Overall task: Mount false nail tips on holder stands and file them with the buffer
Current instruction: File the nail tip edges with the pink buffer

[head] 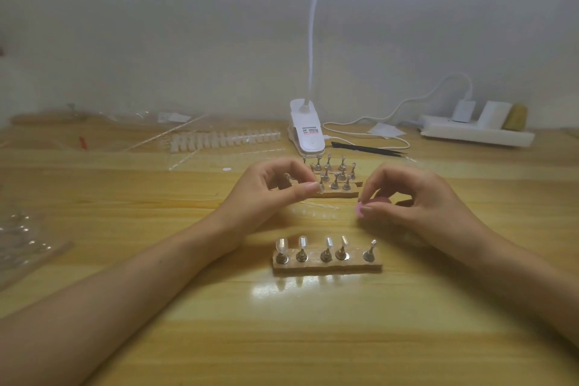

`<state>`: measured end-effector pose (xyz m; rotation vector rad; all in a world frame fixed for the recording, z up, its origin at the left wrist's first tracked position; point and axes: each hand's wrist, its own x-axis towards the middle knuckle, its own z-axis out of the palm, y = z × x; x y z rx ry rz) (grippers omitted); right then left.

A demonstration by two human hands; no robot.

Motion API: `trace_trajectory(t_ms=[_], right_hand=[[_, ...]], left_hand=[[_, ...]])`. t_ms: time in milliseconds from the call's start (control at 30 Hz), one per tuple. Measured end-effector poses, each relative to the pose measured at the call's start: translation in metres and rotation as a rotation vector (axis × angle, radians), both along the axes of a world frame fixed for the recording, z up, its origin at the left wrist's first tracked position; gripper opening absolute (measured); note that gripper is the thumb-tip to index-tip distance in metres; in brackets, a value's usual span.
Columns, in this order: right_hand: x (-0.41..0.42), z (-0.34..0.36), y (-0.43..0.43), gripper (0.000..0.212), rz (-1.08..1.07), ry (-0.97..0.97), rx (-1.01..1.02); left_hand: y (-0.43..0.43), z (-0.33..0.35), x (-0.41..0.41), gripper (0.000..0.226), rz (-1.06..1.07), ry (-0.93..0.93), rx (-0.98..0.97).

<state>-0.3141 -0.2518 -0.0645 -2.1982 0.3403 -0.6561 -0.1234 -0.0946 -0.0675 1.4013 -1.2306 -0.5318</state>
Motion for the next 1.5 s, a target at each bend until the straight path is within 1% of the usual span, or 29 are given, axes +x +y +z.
trace_trajectory(t_ms=[133, 267, 333, 400, 467, 600, 667, 767, 800, 900, 933, 1000, 1033, 1133, 1167, 1233, 1267, 1367, 1400, 1467, 1500], right_hand=[[0.008, -0.001, 0.01, 0.025, 0.062, 0.019, 0.268], [0.011, -0.002, 0.018, 0.025, 0.177, 0.056, 0.39], [0.012, -0.001, 0.021, 0.03, 0.2, 0.053, 0.463], [0.014, 0.001, 0.023, 0.035, 0.179, 0.047, 0.507], [0.016, 0.003, 0.021, 0.036, 0.16, 0.066, 0.537], [0.024, 0.001, 0.021, 0.035, 0.134, 0.131, 0.495], [0.025, 0.002, 0.021, 0.037, 0.126, 0.062, 0.552], [0.023, 0.003, 0.016, 0.035, 0.08, -0.124, 0.711], [0.023, 0.002, 0.016, 0.032, 0.1, -0.118, 0.712], [0.026, -0.001, 0.023, 0.025, 0.182, 0.011, 0.565], [0.026, -0.001, 0.023, 0.025, 0.168, -0.011, 0.568], [0.025, 0.001, 0.021, 0.027, 0.114, -0.105, 0.653], [0.025, 0.001, 0.021, 0.028, 0.111, -0.109, 0.663], [0.025, 0.0, 0.024, 0.026, 0.154, 0.023, 0.543], [0.025, -0.001, 0.024, 0.026, 0.145, 0.006, 0.544], [0.025, 0.0, 0.022, 0.029, 0.098, -0.084, 0.622], [0.025, 0.0, 0.022, 0.029, 0.091, -0.091, 0.63], [0.025, 0.0, 0.023, 0.027, 0.146, 0.021, 0.524], [0.025, -0.001, 0.023, 0.027, 0.134, -0.009, 0.535], [0.024, -0.001, 0.02, 0.028, 0.095, -0.09, 0.621], [0.025, 0.0, 0.021, 0.027, 0.107, -0.083, 0.627]], left_hand=[[-0.001, 0.0, 0.0, 0.012, -0.009, -0.045, 0.007], [-0.003, -0.001, -0.002, 0.013, -0.007, -0.109, 0.017], [-0.003, -0.001, -0.003, 0.011, -0.002, -0.123, 0.014], [-0.003, -0.001, -0.003, 0.01, -0.001, -0.132, 0.004], [-0.003, 0.0, -0.004, 0.009, -0.012, -0.14, -0.004], [-0.003, 0.001, -0.004, 0.009, -0.034, -0.161, -0.016], [-0.002, 0.001, -0.004, 0.009, -0.041, -0.167, -0.01], [-0.002, 0.001, -0.004, 0.01, -0.035, -0.157, -0.016], [-0.002, 0.001, -0.003, 0.011, -0.022, -0.159, -0.028], [-0.002, 0.001, -0.004, 0.011, 0.002, -0.194, -0.062], [-0.002, 0.001, -0.005, 0.011, -0.005, -0.209, -0.062], [-0.002, 0.001, -0.006, 0.011, -0.014, -0.224, -0.065], [-0.001, 0.001, -0.005, 0.012, -0.009, -0.225, -0.072], [-0.002, 0.001, -0.004, 0.011, -0.003, -0.235, -0.079], [-0.002, 0.001, -0.004, 0.01, -0.01, -0.241, -0.075], [-0.003, 0.0, -0.004, 0.009, -0.013, -0.24, -0.07], [-0.003, 0.0, -0.004, 0.009, -0.01, -0.241, -0.073], [-0.003, 0.0, -0.004, 0.008, -0.019, -0.255, -0.078], [-0.003, 0.0, -0.005, 0.008, -0.022, -0.255, -0.076], [-0.003, 0.0, -0.004, 0.009, -0.016, -0.251, -0.076], [-0.003, 0.0, -0.004, 0.009, -0.013, -0.253, -0.077]])
